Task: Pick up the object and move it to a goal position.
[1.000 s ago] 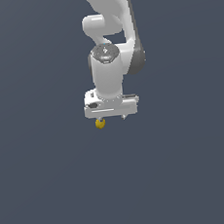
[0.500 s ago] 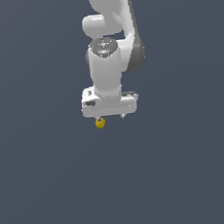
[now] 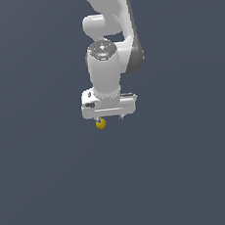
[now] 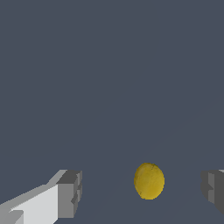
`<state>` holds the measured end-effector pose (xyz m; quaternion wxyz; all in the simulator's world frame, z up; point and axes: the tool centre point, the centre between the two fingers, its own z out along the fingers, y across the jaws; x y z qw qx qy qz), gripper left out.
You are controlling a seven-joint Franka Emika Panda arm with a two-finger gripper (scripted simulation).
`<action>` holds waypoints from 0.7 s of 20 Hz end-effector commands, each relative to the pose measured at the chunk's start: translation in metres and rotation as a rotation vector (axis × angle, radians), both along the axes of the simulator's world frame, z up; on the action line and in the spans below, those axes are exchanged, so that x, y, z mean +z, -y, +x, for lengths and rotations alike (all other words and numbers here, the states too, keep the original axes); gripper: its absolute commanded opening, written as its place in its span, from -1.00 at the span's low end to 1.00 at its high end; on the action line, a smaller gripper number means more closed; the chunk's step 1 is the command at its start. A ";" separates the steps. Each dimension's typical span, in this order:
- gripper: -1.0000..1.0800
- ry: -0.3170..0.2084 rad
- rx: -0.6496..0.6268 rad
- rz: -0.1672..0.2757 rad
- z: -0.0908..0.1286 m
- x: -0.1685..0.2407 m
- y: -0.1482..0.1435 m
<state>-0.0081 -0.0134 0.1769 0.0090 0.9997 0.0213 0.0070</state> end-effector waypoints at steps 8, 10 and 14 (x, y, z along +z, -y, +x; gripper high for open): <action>0.92 -0.007 0.109 0.003 -0.020 -0.031 0.019; 0.92 -0.008 0.143 0.004 -0.026 -0.040 0.024; 0.92 -0.012 0.219 0.007 -0.042 -0.060 0.036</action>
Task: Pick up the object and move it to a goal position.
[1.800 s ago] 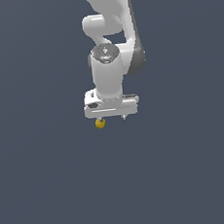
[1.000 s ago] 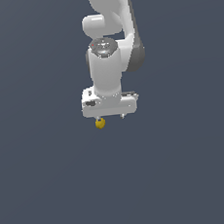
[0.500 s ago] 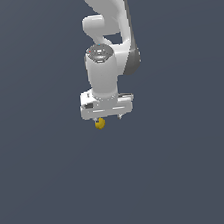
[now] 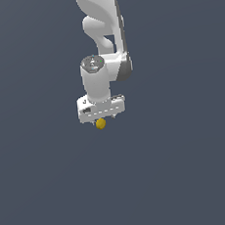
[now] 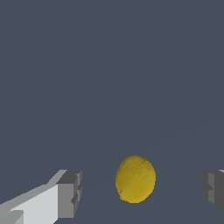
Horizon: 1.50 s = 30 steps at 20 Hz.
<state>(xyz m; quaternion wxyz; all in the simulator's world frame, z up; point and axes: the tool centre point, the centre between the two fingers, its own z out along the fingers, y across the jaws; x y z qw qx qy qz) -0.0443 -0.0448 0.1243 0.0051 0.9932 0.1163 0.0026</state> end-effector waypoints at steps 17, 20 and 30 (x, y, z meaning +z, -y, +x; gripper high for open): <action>0.92 -0.007 0.190 0.009 -0.044 -0.046 0.026; 0.92 -0.008 0.187 0.009 -0.044 -0.046 0.026; 0.92 -0.007 0.189 0.009 -0.045 -0.079 0.026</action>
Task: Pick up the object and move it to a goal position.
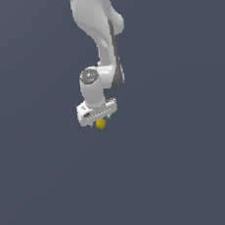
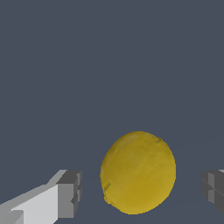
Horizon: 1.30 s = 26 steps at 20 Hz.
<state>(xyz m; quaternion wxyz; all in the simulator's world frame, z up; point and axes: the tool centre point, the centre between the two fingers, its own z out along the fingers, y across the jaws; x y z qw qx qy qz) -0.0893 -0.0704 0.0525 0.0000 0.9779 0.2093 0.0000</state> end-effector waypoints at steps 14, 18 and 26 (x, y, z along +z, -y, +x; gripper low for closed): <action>-1.00 0.000 0.002 0.000 0.000 -0.024 0.000; -1.00 0.000 0.002 0.000 0.000 -0.024 0.000; -1.00 0.001 0.001 0.000 -0.004 -0.019 -0.017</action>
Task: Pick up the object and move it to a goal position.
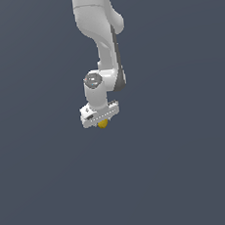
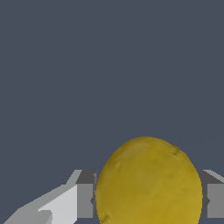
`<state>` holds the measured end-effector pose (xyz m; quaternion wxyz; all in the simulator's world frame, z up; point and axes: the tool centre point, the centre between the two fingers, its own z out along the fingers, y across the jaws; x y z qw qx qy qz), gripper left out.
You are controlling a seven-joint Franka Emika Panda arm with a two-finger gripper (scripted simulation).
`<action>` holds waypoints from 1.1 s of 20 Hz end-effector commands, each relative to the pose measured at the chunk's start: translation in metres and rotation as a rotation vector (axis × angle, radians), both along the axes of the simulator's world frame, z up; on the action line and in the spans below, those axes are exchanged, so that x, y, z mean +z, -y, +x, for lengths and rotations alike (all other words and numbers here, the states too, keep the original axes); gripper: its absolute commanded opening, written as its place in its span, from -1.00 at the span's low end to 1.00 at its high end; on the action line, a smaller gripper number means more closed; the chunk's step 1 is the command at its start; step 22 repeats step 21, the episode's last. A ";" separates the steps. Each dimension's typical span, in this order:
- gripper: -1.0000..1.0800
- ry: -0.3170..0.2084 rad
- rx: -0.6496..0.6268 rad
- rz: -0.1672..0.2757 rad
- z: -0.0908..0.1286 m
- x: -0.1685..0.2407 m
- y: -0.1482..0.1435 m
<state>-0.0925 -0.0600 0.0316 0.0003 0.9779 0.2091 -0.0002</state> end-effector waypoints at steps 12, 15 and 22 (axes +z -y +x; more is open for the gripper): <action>-1.00 0.000 0.002 0.000 -0.020 0.025 -0.094; -1.00 0.000 0.002 0.000 -0.023 0.029 -0.108; -1.00 0.000 0.002 0.000 -0.024 0.032 -0.120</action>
